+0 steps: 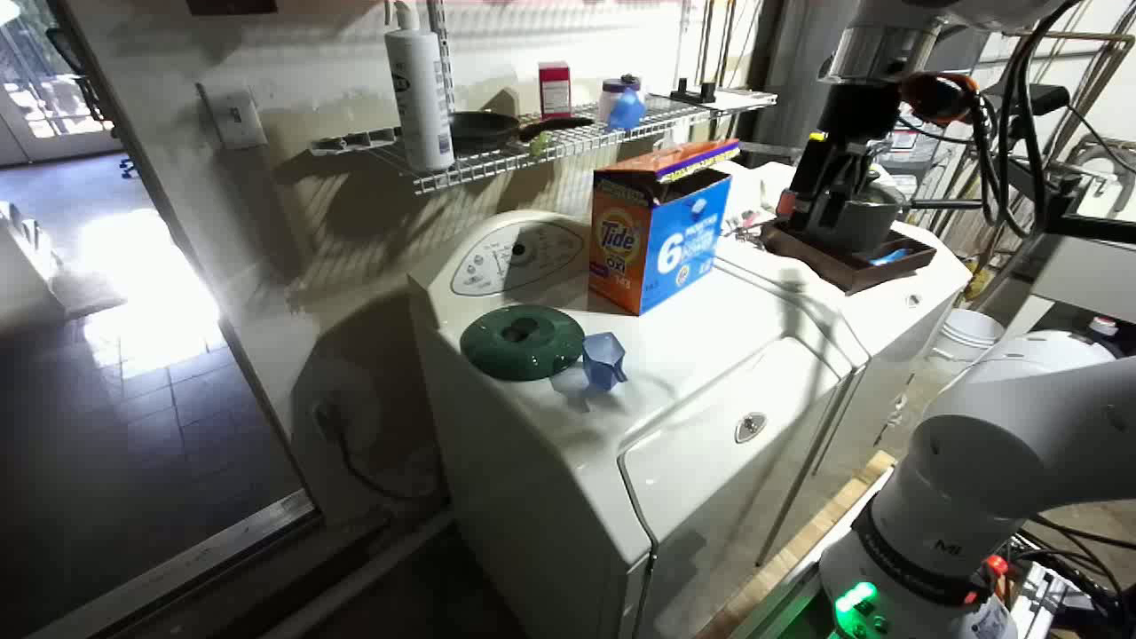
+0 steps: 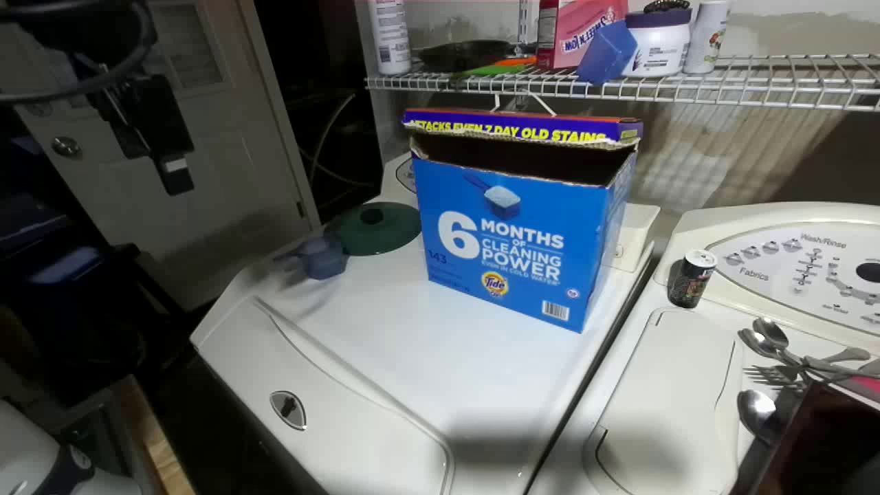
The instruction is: Remove the light blue bowl from the bottom rack and put it on the washing machine on the left
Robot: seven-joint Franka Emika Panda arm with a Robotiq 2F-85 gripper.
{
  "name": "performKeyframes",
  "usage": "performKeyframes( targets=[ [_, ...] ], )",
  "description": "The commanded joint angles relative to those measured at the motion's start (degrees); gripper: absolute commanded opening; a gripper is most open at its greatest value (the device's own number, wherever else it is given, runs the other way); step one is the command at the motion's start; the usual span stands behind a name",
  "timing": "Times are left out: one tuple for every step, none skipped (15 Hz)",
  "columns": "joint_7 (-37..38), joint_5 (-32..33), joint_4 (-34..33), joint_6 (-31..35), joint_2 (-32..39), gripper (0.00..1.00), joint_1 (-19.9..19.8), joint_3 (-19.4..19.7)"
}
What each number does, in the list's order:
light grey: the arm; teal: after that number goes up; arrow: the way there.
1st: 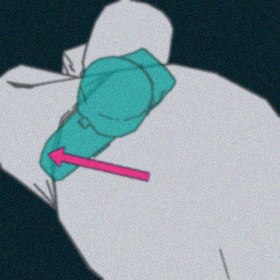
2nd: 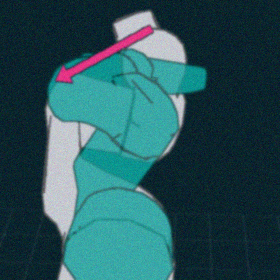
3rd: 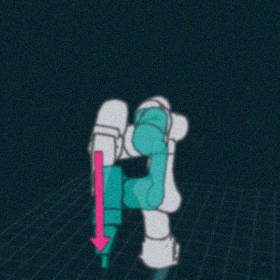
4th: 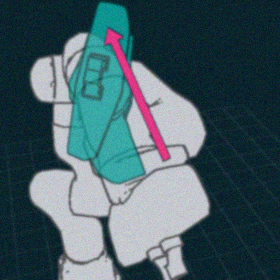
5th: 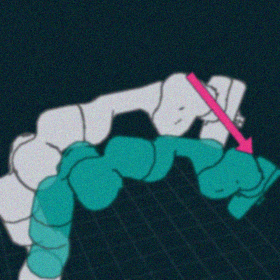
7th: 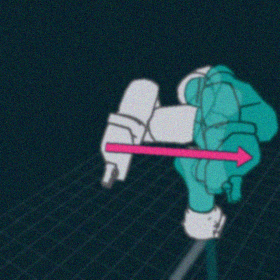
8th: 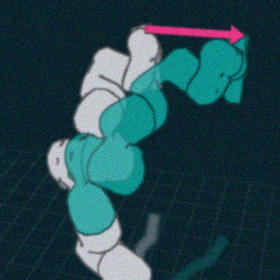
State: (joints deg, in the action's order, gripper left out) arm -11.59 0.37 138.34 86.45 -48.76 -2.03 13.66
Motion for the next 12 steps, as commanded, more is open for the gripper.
performKeyframes(
  targets=[
    [-0.6, -0.4, -0.1, -0.1, 0.3, 1.0, -1.0, -0.6],
    [-0.6, -0.4, -0.1, -0.1, 0.3, 1.0, -1.0, -0.6],
    [-0.6, -0.4, -0.1, -0.1, 0.3, 1.0, -1.0, -0.6],
    [-0.6, -0.4, -0.1, -0.1, 0.3, 1.0, -1.0, -0.6],
    [-0.8, 0.1, -1.0, 1.5, 1.2, 1.0, -1.5, 0.3],
    [-0.7, 1.4, -2.0, 3.3, 1.9, 1.0, -2.4, 0.8],
    [-1.1, 3.1, -3.7, 5.6, 2.8, 1.0, -3.3, 1.6],
    [-1.2, 4.6, -5.2, 8.5, 3.6, 1.0, -4.1, 1.9],
    [-2.3, 6.7, -6.9, 11.4, 4.8, 1.0, -4.3, 2.1],
    [-3.3, 8.3, -8.8, 14.1, 6.1, 1.0, -4.3, 2.3],
    [-4.6, 9.7, -10.7, 17.4, 8.0, 1.0, -4.0, 2.8],
    [-5.4, 11.0, -12.2, 20.6, 9.4, 1.0, -3.9, 3.0]
  ],
)
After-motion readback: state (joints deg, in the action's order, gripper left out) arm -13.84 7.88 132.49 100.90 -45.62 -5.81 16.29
